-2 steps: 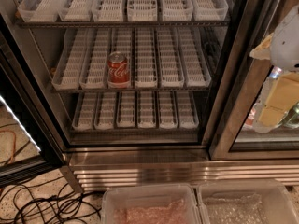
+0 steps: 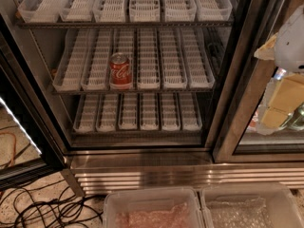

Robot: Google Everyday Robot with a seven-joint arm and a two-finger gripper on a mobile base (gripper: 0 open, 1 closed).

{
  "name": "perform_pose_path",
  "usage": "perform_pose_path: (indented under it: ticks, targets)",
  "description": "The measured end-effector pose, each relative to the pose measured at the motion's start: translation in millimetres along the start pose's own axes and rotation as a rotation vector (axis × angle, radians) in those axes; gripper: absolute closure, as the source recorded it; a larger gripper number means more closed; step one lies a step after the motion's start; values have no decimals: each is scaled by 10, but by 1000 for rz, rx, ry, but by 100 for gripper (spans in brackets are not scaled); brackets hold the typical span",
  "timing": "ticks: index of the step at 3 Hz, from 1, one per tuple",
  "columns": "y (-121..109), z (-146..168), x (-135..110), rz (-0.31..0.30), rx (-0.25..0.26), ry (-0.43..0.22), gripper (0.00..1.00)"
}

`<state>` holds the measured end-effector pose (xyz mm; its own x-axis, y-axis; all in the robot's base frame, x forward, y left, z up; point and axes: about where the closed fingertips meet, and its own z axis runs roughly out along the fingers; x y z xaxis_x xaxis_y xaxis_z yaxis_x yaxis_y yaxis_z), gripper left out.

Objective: Pick coke can from middle shelf of fridge

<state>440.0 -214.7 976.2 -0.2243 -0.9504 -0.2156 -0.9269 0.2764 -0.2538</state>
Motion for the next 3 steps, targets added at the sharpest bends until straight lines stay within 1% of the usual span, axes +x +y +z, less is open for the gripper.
perform_pose_path:
  ticks: [1,2,3]
  targets:
    - [36,265,32,63,-72,15,0]
    - [29,283,32,74,-73,15,0]
    - [113,387,-65,102,-83,-30,0]
